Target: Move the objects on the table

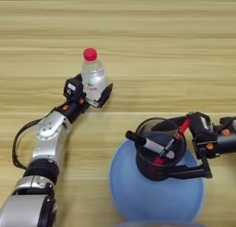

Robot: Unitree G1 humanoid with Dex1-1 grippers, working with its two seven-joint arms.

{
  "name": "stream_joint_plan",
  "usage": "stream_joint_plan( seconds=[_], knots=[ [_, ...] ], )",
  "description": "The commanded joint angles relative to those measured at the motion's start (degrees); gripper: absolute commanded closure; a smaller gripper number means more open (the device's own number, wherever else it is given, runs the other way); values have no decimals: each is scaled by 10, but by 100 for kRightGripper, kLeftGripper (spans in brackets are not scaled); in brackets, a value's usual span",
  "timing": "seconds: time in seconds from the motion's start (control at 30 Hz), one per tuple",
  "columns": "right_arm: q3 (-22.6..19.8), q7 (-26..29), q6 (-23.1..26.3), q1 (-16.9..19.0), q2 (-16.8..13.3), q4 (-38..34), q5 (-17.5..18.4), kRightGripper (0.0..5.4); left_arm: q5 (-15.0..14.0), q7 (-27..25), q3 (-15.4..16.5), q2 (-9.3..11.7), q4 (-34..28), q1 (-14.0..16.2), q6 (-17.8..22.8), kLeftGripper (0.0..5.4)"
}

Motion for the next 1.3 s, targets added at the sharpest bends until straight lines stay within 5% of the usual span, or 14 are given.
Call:
stream_joint_plan(
  seconds=[0.03, 0.47, 0.63, 1.3],
  knots=[
    [17, -6, -27, 1, 6, 29, -25, 74, 0, -2, 1, 5, -6, 3, 3, 0],
    [33, -11, -56, -2, 18, 72, -46, 74, 0, -5, 4, 7, -5, 2, 4, 0],
    [34, -10, -59, -3, 18, 76, -48, 3, 0, -6, 5, 8, -4, 1, 3, 0],
    [21, -3, -58, 8, 4, 65, -38, 3, 1, -6, 5, 9, -4, -1, 4, 0]
  ],
)
